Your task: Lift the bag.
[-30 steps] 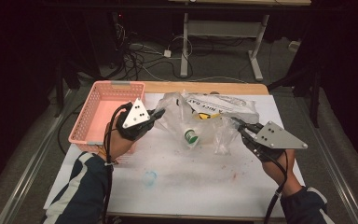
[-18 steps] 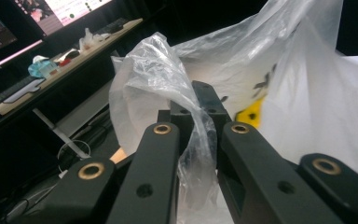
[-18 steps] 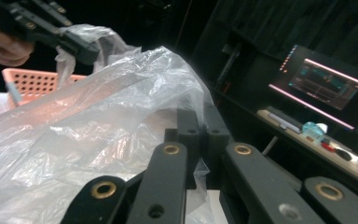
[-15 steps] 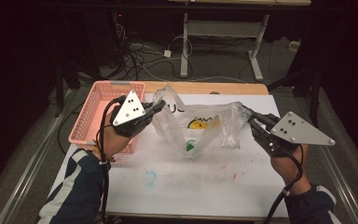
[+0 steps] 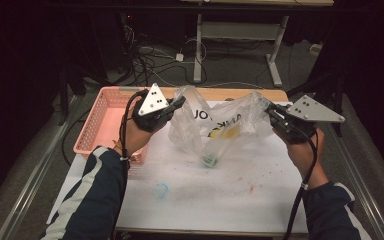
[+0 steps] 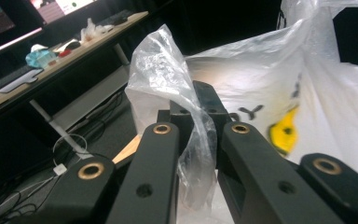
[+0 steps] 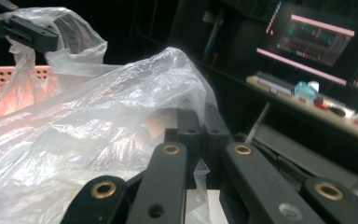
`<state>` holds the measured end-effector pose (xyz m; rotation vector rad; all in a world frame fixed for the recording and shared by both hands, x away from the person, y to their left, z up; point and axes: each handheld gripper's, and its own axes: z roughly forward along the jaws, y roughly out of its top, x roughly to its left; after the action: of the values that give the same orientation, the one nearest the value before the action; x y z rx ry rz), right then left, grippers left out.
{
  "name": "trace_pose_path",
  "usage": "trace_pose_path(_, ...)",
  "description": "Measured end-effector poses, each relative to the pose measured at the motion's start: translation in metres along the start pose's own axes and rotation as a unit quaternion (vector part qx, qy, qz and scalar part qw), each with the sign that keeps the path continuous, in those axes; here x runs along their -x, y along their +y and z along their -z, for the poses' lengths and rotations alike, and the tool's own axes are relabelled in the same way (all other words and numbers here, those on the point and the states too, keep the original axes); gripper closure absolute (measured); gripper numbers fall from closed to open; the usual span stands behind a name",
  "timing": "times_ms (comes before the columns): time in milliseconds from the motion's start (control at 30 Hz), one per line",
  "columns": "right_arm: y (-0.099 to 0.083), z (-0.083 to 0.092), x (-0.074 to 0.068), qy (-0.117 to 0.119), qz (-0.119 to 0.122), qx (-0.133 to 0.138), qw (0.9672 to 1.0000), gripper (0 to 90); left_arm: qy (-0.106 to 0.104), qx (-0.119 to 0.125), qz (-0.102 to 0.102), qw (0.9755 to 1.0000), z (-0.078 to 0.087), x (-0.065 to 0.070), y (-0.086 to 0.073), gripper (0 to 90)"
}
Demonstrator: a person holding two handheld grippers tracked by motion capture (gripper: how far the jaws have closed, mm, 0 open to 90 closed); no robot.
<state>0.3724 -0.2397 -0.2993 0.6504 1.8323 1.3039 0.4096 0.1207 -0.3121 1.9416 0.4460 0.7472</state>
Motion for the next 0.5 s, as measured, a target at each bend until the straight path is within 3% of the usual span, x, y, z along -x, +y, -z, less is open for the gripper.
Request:
trace_pose_path(133,-0.006,-0.018,0.012,-0.015,-0.004,-0.023,0.9996,90.0,0.013,-0.01,0.002,0.9999,-0.018,-0.007,0.0,85.6)
trace_pose_path(267,-0.01,-0.036,0.026,-0.034,-0.008,-0.049,0.9982,90.0,0.024,-0.008,0.018,0.9995,-0.032,-0.018,0.004,85.7)
trace_pose_path(500,-0.019,-0.065,0.053,-0.052,-0.039,-0.084,0.9944,90.0,0.042,-0.007,0.022,0.9989,-0.049,-0.032,0.015,85.7)
